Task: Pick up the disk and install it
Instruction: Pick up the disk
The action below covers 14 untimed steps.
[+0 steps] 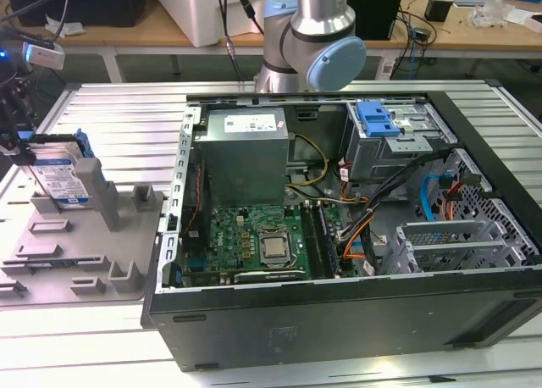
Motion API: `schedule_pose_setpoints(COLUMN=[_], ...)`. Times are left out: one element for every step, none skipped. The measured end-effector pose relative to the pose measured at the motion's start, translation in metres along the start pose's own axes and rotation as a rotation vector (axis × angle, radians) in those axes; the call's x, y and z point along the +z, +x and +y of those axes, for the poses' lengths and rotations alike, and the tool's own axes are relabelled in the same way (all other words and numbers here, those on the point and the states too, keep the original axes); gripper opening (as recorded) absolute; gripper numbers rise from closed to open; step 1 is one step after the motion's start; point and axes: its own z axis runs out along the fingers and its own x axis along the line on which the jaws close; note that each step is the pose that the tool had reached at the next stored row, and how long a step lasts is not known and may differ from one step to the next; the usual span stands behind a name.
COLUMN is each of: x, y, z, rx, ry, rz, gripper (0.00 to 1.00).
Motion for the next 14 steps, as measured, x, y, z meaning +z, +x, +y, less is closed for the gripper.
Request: schedule_pose_setpoints(x=[0.0001,0.0001,0.0002,0.0004,0.0005,0.0006,0.0008,0.0009,0.0009,0.0010,0.0010,0.0011,0.0011,0.0012], y=[0.0000,0.0000,0.0001,0.0005,0.0006,0.0006,0.0008,0.0008,0.0010,0.0010,0.0010,0.0011,0.0011,0.0012], z=[0.0000,0.0000,0.0000,0.0000,0.0000,0.0000,0.0000,0.0000,0.0000,0.0000,0.0000,0.0000,0.0000,0.0000], rx=[0.000,0.000,0.000,0.000,0.000,0.000,0.000,0.000,0.000,0.000,0.000,0.000,0.000,0.000], ry=[0.0001,0.0001,0.0002,0.0001,0.0001,0.0001,0.0002,0.0002,0.0001,0.0001,0.0001,0.0000,0.0001,0.0001], rz=[0.0000,0.0000,-0.0001,-0.0001,0.0000,0.0000,0.0000,0.0000,0.0000,-0.0001,-0.0001,-0.0001,-0.0001,-0.0001], gripper=[0.41,0.41,0.41,0.41,0.41,0.41,0.40,0.37,0.37,0.37,0.37,0.37,0.37,0.37])
